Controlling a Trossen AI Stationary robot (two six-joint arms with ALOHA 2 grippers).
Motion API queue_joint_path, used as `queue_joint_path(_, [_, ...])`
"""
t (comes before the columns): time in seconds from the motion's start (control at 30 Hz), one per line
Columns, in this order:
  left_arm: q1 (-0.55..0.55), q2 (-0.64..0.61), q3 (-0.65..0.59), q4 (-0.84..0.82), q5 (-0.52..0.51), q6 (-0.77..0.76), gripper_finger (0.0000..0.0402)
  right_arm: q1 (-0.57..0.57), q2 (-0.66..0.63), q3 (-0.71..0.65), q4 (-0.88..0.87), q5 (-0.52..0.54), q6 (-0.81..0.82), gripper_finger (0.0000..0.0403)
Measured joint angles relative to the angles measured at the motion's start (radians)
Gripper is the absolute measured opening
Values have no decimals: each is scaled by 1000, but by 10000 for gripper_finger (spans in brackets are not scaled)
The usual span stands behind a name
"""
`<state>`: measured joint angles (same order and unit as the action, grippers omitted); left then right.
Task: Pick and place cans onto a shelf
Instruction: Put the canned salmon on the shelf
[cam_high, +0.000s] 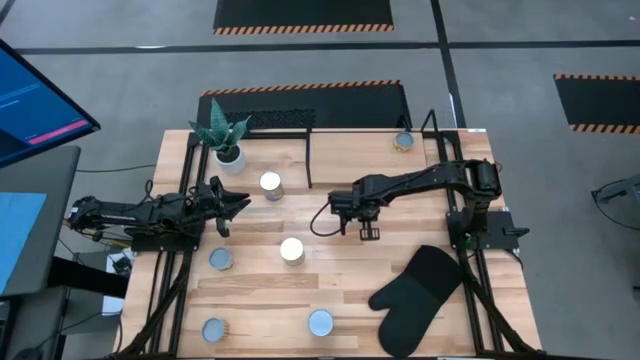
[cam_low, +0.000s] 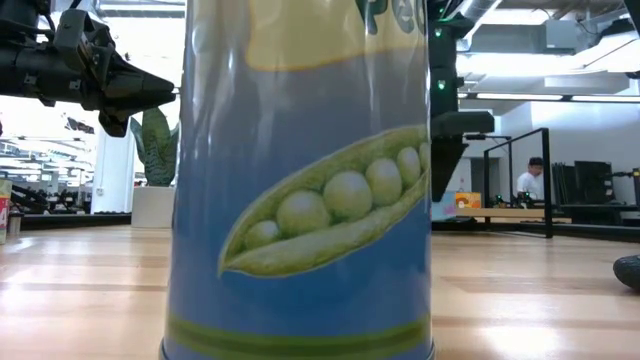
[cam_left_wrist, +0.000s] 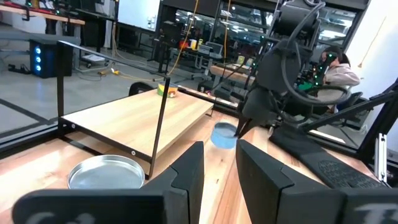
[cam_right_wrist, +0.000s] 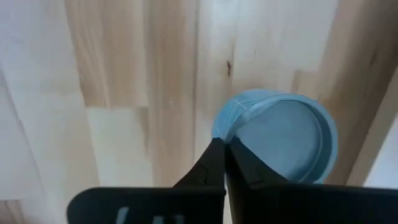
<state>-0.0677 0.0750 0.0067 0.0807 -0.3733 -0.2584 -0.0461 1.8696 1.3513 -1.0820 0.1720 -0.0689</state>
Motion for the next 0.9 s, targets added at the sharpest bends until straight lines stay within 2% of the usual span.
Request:
queue_joint_path(0.23, [0, 3, 0, 1, 0, 0, 82, -11, -52, 0, -117, 126, 19, 10])
queue_joint_path(0.5, [0, 3, 0, 0, 0, 0, 82, -87, -175, 1, -129, 271, 18, 21])
queue_joint_path(0.67, [0, 3, 0, 0, 0, 0, 82, -183, -250, 1, -132, 282, 12, 28])
queue_joint_path(0.9, [0, 3, 0, 0, 0, 0, 82, -338, -297, 2, -132, 275, 6, 18])
